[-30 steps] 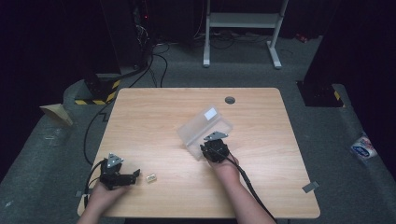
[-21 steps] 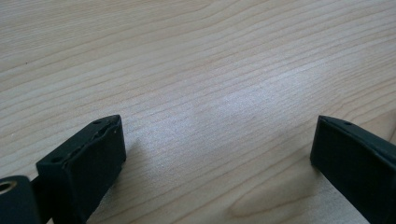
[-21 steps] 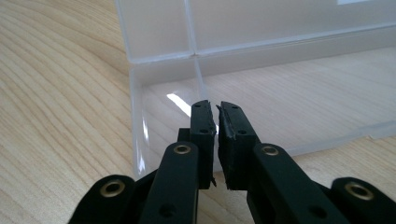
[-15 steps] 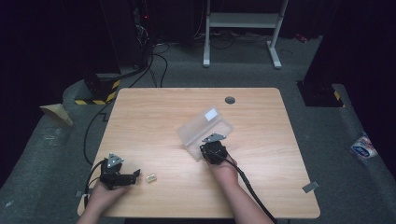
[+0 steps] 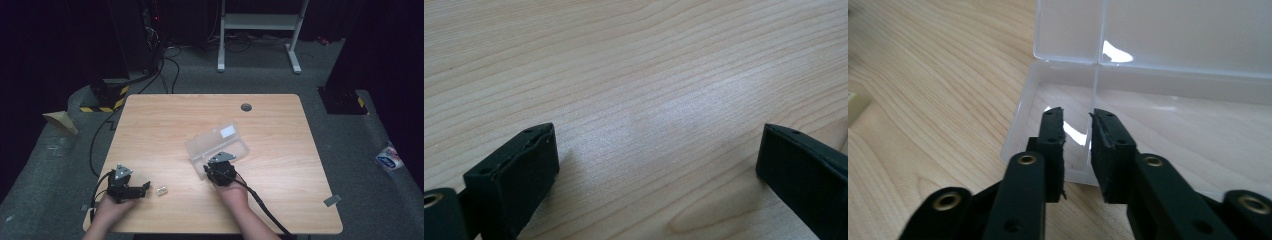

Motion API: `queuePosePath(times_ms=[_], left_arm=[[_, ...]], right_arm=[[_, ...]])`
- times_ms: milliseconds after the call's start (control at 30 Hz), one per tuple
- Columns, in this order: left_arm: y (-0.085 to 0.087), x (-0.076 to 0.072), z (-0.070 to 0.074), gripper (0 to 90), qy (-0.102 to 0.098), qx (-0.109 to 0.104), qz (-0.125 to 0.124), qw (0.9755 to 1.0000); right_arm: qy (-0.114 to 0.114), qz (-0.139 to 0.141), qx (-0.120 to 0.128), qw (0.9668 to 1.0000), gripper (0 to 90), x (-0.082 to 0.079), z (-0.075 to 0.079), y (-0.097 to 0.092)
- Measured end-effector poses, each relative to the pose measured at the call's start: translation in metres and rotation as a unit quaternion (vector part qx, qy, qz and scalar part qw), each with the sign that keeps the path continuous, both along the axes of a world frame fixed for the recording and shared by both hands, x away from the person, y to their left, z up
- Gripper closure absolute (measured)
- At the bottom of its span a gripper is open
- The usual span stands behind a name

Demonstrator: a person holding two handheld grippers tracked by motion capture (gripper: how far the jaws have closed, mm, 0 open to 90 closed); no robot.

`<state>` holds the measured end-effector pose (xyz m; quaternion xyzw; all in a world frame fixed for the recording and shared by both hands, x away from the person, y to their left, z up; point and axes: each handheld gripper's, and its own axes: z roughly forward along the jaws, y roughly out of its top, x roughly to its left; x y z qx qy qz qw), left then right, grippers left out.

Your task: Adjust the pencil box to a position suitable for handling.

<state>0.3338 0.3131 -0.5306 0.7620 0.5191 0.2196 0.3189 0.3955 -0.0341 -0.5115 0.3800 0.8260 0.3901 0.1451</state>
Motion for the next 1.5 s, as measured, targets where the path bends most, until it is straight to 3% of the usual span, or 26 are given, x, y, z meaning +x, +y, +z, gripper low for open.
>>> queuePosePath(times_ms=[67, 133, 200, 233, 300, 333, 433, 600, 900, 967, 1233, 1500], left_arm=[[0.000, 0.000, 0.000, 3.8, 0.001, -0.002, 0.001, 1.0000], [0.000, 0.000, 0.000, 3.9, 0.000, -0.002, 0.001, 1.0000], [-0.001, 0.000, 0.000, 4.1, 0.000, -0.003, 0.002, 1.0000], [-0.001, -0.001, 0.000, 4.1, 0.000, -0.003, 0.002, 1.0000], [-0.001, -0.001, 0.000, 4.2, 0.000, -0.003, 0.002, 1.0000], [-0.001, -0.001, 0.000, 4.2, -0.001, -0.003, 0.002, 1.0000], [-0.001, -0.001, 0.000, 4.2, 0.000, -0.003, 0.002, 1.0000], [-0.001, -0.001, 0.000, 4.2, -0.001, -0.003, 0.002, 1.0000], [-0.001, -0.001, 0.000, 4.4, -0.001, -0.002, 0.002, 1.0000], [-0.001, -0.001, 0.000, 4.4, -0.001, -0.003, 0.003, 1.0000], [0.000, -0.001, 0.000, 4.8, -0.003, 0.002, 0.000, 1.0000], [-0.001, -0.001, 0.000, 4.9, -0.001, -0.002, 0.002, 1.0000]], right_arm=[[-0.017, -0.012, 0.013, 0.9997, 69.1, 0.000, 0.010, -0.012], [-0.019, -0.020, 0.013, 0.9995, 67.3, 0.000, 0.012, -0.016], [-0.026, -0.054, 0.001, 0.9982, 63.8, 0.009, 0.015, -0.042], [-0.026, -0.054, 0.001, 0.9982, 63.8, 0.009, 0.015, -0.042], [-0.024, -0.102, -0.016, 0.9943, 63.2, 0.021, 0.011, -0.074], [-0.024, -0.102, -0.016, 0.9943, 63.2, 0.021, 0.011, -0.074], [-0.012, -0.146, -0.013, 0.9892, 61.9, 0.033, 0.005, -0.102], [-0.011, -0.168, -0.006, 0.9857, 61.0, 0.048, 0.005, -0.122], [-0.003, -0.162, -0.001, 0.9869, 64.9, 0.070, 0.006, -0.117], [0.006, -0.160, -0.012, 0.9871, 68.1, 0.075, 0.004, -0.114], [0.020, -0.164, -0.023, 0.9861, 77.7, 0.077, 0.000, -0.112], [0.017, -0.156, -0.027, 0.9872, 79.3, 0.067, -0.001, -0.113]])
